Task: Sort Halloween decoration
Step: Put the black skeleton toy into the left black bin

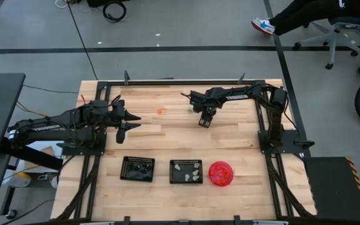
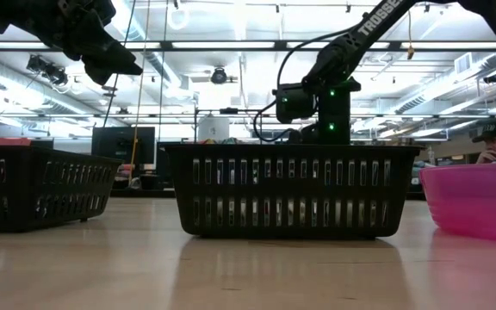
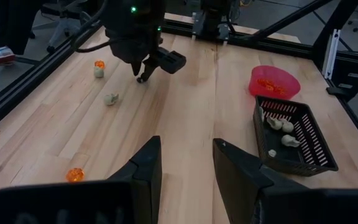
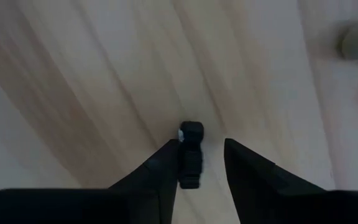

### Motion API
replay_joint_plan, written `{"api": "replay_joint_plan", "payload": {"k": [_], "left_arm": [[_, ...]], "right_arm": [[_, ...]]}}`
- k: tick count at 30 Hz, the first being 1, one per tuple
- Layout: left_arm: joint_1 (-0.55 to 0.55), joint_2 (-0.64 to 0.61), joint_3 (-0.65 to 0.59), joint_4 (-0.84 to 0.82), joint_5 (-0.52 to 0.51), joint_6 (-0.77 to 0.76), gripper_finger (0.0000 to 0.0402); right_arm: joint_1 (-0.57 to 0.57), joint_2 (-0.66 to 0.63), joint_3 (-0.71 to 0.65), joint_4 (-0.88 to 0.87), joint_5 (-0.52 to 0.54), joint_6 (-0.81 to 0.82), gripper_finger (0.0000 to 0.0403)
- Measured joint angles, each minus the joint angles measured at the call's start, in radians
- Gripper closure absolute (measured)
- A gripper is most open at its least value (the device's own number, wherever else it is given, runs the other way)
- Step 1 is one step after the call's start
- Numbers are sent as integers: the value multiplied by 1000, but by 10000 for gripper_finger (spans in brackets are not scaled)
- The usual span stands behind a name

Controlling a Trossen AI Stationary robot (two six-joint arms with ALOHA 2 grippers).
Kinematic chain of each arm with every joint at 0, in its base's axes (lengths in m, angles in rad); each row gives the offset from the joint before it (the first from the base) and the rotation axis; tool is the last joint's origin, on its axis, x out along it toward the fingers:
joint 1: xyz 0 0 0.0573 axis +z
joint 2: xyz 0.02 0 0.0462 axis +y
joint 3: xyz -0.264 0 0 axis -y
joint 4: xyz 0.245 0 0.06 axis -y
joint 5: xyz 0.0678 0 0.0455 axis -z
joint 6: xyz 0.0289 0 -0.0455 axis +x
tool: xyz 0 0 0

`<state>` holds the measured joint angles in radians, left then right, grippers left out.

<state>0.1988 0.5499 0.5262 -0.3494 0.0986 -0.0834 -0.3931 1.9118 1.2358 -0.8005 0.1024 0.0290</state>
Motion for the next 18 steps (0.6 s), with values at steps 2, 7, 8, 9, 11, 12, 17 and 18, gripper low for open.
{"api": "replay_joint_plan", "payload": {"k": [2,7,8,9,11,12,17,18], "left_arm": [[0,0,0,0,0,0,285],[0,0,0,0,0,0,285],[0,0,0,0,0,0,285],[0,0,0,0,0,0,285],[0,0,0,0,0,0,285],[0,0,0,0,0,0,285],[0,0,0,0,0,0,285],[0,0,0,0,0,0,285]], "right_arm": [[0,0,-7,13,-6,0,279],[1,-6,-42,50,-38,-3,323],[1,-6,-46,53,-44,-3,334],[1,-6,-48,52,-46,-3,345],[6,-6,-48,52,-48,0,365],[9,-6,-46,52,-48,-1,373],[38,2,-14,26,-38,-2,378],[46,3,-4,19,-46,1,377]]}}
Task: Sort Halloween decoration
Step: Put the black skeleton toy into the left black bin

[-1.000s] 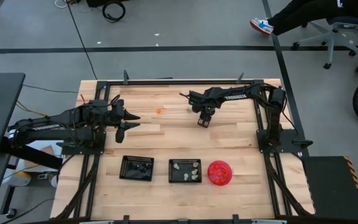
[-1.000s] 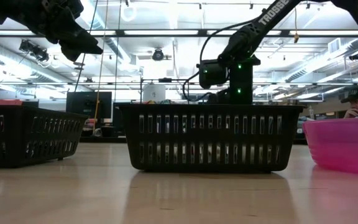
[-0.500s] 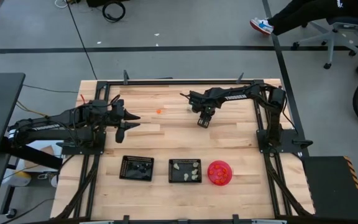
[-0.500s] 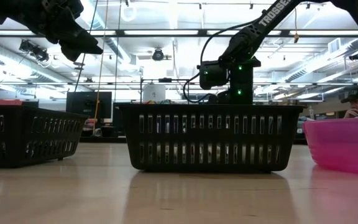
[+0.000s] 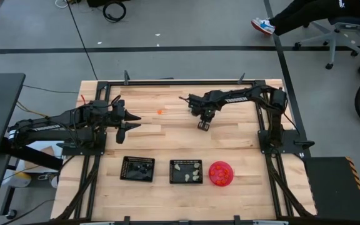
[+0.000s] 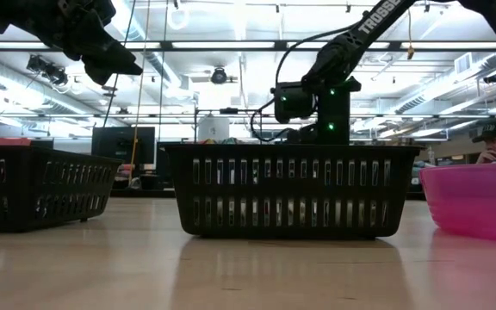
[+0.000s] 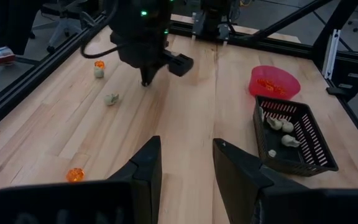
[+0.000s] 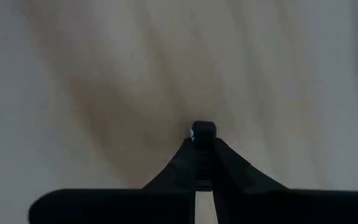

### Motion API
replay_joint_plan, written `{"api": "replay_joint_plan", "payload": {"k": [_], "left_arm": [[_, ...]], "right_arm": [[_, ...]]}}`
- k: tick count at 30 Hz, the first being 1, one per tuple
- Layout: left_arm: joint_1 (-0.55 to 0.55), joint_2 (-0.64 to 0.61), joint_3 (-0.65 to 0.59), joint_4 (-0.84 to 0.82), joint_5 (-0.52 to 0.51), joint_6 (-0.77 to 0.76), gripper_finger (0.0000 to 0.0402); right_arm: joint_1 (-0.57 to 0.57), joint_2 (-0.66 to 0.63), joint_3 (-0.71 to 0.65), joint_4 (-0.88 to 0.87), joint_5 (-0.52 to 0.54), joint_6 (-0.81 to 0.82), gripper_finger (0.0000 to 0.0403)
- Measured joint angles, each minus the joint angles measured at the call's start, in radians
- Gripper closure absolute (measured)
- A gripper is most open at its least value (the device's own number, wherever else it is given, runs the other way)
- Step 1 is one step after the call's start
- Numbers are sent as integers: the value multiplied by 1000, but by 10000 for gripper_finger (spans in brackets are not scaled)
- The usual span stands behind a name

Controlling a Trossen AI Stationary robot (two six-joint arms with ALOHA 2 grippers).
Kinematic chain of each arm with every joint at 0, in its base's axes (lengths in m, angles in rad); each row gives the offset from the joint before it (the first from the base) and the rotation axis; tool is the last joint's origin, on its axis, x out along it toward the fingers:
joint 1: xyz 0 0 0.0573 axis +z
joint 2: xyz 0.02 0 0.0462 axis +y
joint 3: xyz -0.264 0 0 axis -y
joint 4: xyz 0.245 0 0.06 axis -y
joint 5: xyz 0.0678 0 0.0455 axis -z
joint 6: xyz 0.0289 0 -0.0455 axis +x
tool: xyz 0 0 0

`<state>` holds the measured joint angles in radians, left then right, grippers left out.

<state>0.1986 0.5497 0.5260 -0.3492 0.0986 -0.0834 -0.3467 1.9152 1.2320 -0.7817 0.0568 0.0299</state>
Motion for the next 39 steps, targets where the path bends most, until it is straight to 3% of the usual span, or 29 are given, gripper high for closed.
{"api": "replay_joint_plan", "payload": {"k": [8,11,22,39], "left_arm": [[0,0,0,0,0,0,285],[0,0,0,0,0,0,285],[0,0,0,0,0,0,285],[0,0,0,21,0,0,285]], "right_arm": [[79,-1,95,14,-26,4,363],[120,-1,123,59,-86,3,363],[260,-2,131,533,-241,-8,363],[455,-2,131,991,-123,-173,362]]}}
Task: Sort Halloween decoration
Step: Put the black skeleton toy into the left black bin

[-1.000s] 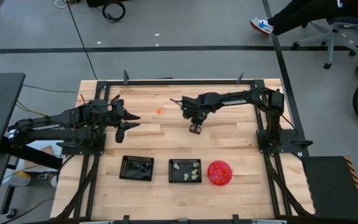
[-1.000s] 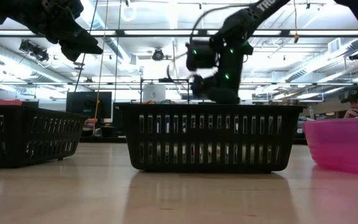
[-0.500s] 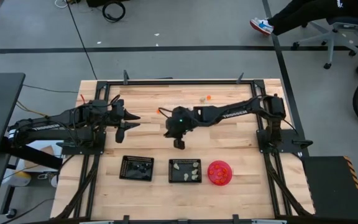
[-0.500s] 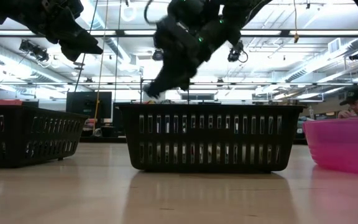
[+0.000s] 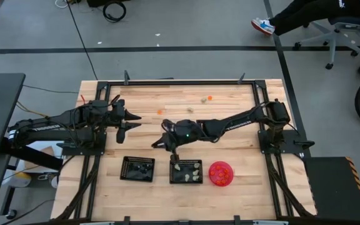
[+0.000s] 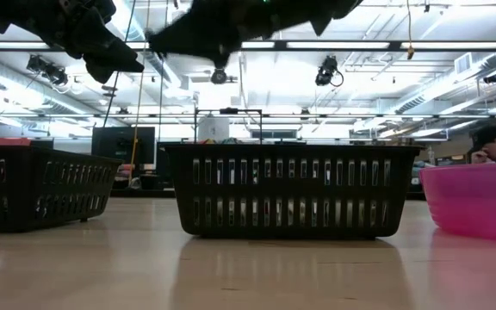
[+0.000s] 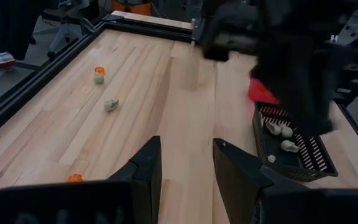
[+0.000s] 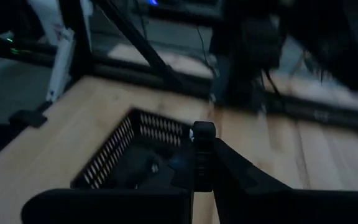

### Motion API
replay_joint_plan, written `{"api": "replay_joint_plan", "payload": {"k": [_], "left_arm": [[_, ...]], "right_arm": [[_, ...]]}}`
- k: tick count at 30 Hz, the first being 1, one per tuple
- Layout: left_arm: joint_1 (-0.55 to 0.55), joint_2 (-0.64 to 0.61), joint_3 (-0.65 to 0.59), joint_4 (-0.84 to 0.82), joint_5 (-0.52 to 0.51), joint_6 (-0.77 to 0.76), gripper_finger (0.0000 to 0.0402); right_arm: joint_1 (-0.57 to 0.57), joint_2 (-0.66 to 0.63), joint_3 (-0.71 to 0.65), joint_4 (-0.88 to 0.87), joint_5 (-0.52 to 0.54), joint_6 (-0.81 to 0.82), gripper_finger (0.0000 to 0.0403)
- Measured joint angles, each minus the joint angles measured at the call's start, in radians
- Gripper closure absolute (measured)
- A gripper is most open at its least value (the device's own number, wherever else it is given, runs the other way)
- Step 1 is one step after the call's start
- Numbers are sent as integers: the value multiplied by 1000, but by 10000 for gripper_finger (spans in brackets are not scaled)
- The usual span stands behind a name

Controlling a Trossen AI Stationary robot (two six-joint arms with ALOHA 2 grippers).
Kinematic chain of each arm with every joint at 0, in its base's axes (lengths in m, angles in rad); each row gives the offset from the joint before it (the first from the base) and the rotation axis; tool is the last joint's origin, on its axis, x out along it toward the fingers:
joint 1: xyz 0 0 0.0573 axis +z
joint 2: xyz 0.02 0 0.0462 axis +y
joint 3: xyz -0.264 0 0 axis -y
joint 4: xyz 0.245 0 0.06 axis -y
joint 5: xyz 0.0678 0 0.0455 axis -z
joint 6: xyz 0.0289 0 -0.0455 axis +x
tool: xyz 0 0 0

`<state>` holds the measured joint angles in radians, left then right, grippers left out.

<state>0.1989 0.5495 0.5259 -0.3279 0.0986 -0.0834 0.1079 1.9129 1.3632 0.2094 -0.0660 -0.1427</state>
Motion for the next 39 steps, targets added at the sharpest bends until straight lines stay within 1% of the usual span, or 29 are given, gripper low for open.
{"api": "replay_joint_plan", "payload": {"k": [4,9,11,17,20,23,26,34,36,39], "left_arm": [[0,0,0,0,0,0,285],[0,0,0,-1,0,0,285],[0,0,0,-7,0,0,285],[0,7,0,-8,0,0,285],[0,9,0,-11,0,0,285],[0,10,0,-15,0,0,285],[0,13,0,-14,0,0,285],[0,13,0,-18,0,0,285],[0,13,0,-18,0,0,285],[0,13,0,-18,0,0,285]], "right_arm": [[40,0,0,92,21,-59,362],[83,42,6,234,40,-111,362],[95,58,4,243,48,-119,362],[114,167,34,386,49,-114,362],[115,235,75,394,51,-98,362],[117,296,133,373,76,-87,362],[118,351,203,305,84,-59,362],[118,468,422,-36,75,40,362],[119,478,450,-105,76,45,362],[120,475,455,-141,76,75,362]]}}
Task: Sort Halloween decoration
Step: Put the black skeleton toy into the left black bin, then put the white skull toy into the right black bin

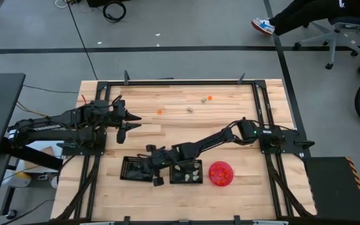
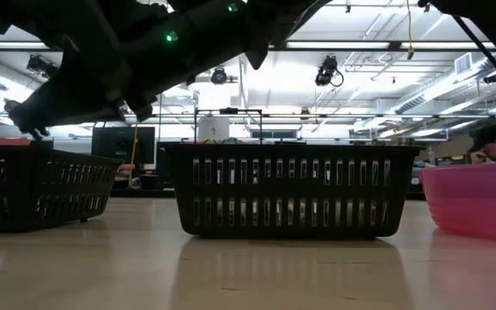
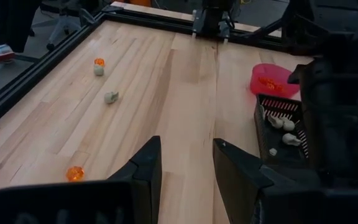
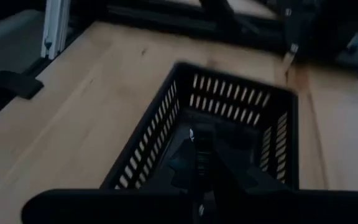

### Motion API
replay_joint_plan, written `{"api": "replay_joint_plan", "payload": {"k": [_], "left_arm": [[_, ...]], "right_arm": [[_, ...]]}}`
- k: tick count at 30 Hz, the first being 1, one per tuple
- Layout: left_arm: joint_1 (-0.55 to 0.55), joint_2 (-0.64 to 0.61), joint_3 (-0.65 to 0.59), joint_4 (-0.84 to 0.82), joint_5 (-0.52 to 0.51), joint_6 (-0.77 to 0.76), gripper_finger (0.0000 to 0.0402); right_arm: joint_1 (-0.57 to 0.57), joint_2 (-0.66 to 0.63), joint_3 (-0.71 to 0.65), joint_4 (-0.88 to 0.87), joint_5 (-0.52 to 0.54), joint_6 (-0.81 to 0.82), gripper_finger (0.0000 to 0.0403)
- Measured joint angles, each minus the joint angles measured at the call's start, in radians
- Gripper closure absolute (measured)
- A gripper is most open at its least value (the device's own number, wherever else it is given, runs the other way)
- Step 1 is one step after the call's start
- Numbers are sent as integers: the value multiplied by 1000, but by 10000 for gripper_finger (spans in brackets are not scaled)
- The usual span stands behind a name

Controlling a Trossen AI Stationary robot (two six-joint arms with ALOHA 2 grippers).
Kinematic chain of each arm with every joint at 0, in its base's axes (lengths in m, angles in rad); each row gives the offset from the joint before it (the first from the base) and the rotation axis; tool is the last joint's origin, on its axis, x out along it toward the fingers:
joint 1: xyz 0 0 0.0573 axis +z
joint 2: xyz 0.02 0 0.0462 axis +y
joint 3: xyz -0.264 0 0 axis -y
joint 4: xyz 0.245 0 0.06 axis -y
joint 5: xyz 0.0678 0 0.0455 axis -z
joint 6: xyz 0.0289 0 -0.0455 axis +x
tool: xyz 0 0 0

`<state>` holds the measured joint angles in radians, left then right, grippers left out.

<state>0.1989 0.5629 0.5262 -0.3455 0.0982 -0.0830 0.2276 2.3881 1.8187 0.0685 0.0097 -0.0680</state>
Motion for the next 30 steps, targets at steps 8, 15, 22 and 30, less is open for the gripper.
{"api": "replay_joint_plan", "payload": {"k": [8,15,22,30], "left_arm": [[0,0,0,0,0,0,285],[0,0,0,0,0,0,285],[0,0,0,0,0,0,285],[0,0,0,-2,0,0,285]], "right_arm": [[-10,-2,0,-83,-29,73,343],[-10,-2,-1,-92,-29,74,306],[-31,-39,-1,-168,-22,72,290],[-65,-144,-1,-399,117,67,291]]}}
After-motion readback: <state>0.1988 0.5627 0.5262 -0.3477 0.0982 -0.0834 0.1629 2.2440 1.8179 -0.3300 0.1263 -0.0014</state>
